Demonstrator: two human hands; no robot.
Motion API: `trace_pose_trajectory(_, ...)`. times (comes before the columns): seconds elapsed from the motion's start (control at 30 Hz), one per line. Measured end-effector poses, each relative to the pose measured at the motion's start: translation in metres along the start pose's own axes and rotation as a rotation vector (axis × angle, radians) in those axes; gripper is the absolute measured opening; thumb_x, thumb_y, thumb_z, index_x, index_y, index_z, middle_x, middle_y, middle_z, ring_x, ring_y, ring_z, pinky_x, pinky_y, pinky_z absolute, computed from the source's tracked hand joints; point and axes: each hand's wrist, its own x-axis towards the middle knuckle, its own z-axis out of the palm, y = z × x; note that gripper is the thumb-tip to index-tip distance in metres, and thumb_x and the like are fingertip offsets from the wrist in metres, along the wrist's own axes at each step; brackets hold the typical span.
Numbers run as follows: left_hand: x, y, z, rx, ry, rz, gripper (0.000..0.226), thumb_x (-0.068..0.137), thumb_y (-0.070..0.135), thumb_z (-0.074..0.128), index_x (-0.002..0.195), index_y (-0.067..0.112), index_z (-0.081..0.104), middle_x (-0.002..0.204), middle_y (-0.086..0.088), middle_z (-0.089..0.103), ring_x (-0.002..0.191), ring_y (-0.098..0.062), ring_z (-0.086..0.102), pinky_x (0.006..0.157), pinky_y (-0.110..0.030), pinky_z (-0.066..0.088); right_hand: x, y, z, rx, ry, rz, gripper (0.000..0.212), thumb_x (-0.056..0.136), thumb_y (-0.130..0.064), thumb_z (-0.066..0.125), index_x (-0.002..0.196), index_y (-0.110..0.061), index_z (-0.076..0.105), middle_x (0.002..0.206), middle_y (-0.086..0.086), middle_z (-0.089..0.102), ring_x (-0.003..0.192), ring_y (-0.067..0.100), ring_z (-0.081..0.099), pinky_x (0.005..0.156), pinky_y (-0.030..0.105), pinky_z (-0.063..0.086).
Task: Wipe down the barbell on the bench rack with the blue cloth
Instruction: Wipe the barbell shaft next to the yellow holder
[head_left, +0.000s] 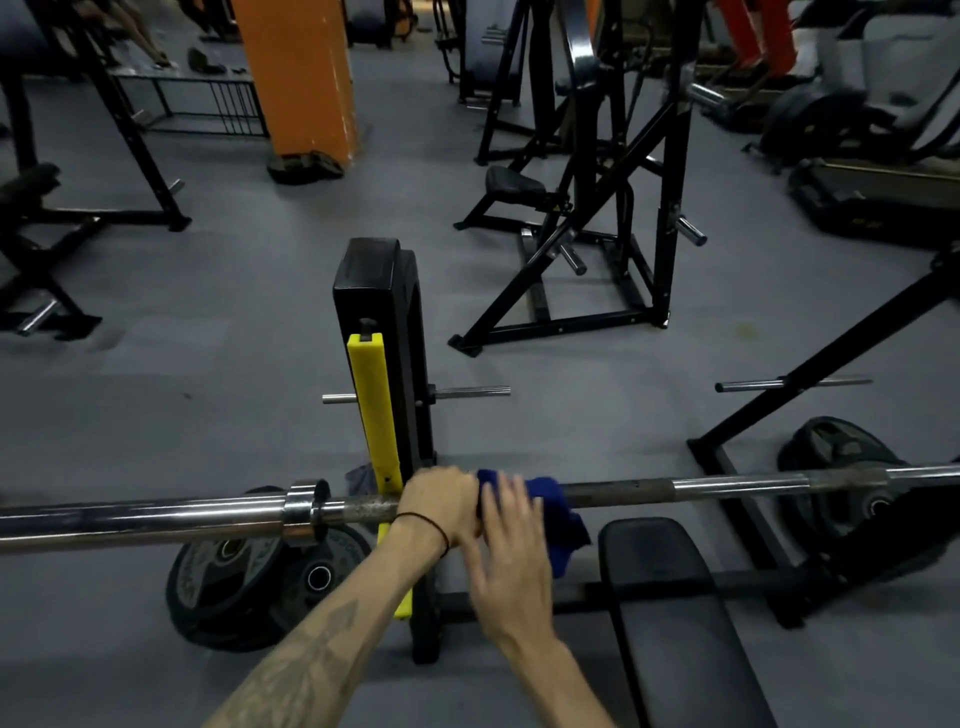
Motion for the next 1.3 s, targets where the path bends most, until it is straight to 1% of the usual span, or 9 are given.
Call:
trace_pose_trajectory(0.07, -0.01, 0.005, 0.014, 0.007, 0.097, -0.029, 0.025, 0.095, 0.026, 0.049, 0.116, 0.017, 0.059, 0.113, -0.005, 0.068, 0.104, -0.027, 0.066, 0.082, -0.036, 0.05, 0.0, 0.015, -0.009, -0.082, -0.057, -0.165, 0.059, 0.112, -0.049, 0.027, 0.158, -0.013, 0.038, 0.168, 0.005, 0.03, 0.158, 0.02, 0.019, 0.127, 0.047, 0.013)
trace_pose_trajectory(0.13, -0.023, 0.004, 0.027, -0.032, 0.227, -0.011, 0.029, 0.083, 0.026, 0.065, 0.109, 0.018, 0.056, 0.105, -0.004, 0.063, 0.096, -0.026, 0.061, 0.078, -0.039, 0.046, 0.001, 0.045, -0.024, -0.169, 0.014, -0.2, 0.053, 0.112, -0.043, 0.029, 0.153, -0.013, 0.048, 0.164, 0.005, 0.038, 0.155, 0.021, 0.028, 0.124, 0.053, 0.018)
trace_pose_trajectory(0.3, -0.023, 0.005, 0.04, -0.058, 0.312, -0.007, 0.031, 0.068, 0.03, 0.072, 0.092, 0.021, 0.055, 0.091, -0.001, 0.059, 0.08, -0.024, 0.057, 0.068, -0.038, 0.044, -0.004, 0.037, -0.017, -0.032, 0.167, 0.159, 0.056, 0.111, -0.04, 0.031, 0.157, -0.007, 0.037, 0.168, 0.008, 0.028, 0.158, 0.027, 0.019, 0.129, 0.046, 0.01)
trace_pose_trajectory(0.47, -0.013, 0.006, 0.036, -0.089, 0.324, -0.037, 0.036, 0.05, 0.02, 0.083, 0.083, 0.018, 0.068, 0.075, -0.002, 0.066, 0.065, -0.024, 0.064, 0.055, -0.034, 0.048, -0.005, 0.023, -0.01, -0.08, -0.053, -0.19, 0.06, 0.112, -0.05, 0.028, 0.16, -0.014, 0.035, 0.17, 0.004, 0.027, 0.158, 0.022, 0.02, 0.127, 0.046, 0.012)
trace_pose_trajectory(0.57, -0.014, 0.006, 0.037, -0.115, 0.315, -0.033, 0.045, 0.043, 0.027, 0.089, 0.078, 0.02, 0.063, 0.073, -0.002, 0.063, 0.064, -0.024, 0.062, 0.054, -0.034, 0.047, -0.001, 0.059, -0.028, -0.16, 0.052, -0.177, 0.054, 0.112, -0.042, 0.03, 0.154, -0.013, 0.046, 0.167, 0.003, 0.033, 0.155, 0.024, 0.029, 0.126, 0.052, 0.016)
trace_pose_trajectory(0.73, -0.014, 0.006, 0.038, -0.096, 0.315, -0.039, 0.046, 0.043, 0.029, 0.092, 0.077, 0.019, 0.063, 0.072, -0.003, 0.063, 0.064, -0.025, 0.062, 0.055, -0.036, 0.047, -0.002, 0.028, -0.011, 0.042, 0.131, 0.13, 0.062, 0.111, -0.048, 0.028, 0.16, -0.01, 0.033, 0.171, 0.004, 0.023, 0.159, 0.026, 0.015, 0.129, 0.043, 0.005)
trace_pose_trajectory(0.93, -0.009, 0.004, 0.035, -0.089, 0.369, -0.045, 0.038, 0.048, 0.017, 0.087, 0.08, 0.015, 0.068, 0.073, -0.004, 0.066, 0.063, -0.026, 0.063, 0.055, -0.035, 0.048, 0.002, 0.033, -0.014, -0.116, 0.011, -0.265, 0.054, 0.111, -0.04, 0.036, 0.154, -0.009, 0.046, 0.166, 0.009, 0.033, 0.156, 0.026, 0.027, 0.129, 0.048, 0.012)
trace_pose_trajectory(1.13, -0.02, 0.009, 0.035, -0.091, 0.32, -0.076, 0.028, 0.072, 0.029, 0.074, 0.093, 0.019, 0.058, 0.091, -0.003, 0.064, 0.083, -0.025, 0.062, 0.072, -0.037, 0.042, 0.001, 0.025, -0.015, 0.038, 0.151, 0.115, 0.059, 0.112, -0.043, 0.03, 0.158, -0.006, 0.038, 0.168, 0.01, 0.026, 0.159, 0.026, 0.013, 0.13, 0.047, 0.007)
trace_pose_trajectory(1.3, -0.022, 0.007, 0.039, -0.063, 0.336, -0.065, 0.016, 0.085, 0.022, 0.059, 0.101, 0.021, 0.058, 0.099, -0.002, 0.064, 0.089, -0.024, 0.062, 0.075, -0.037, 0.042, -0.005, 0.03, -0.018, -0.103, -0.044, -0.262, 0.059, 0.112, -0.045, 0.03, 0.158, -0.009, 0.04, 0.168, 0.01, 0.028, 0.158, 0.025, 0.019, 0.129, 0.049, 0.013)
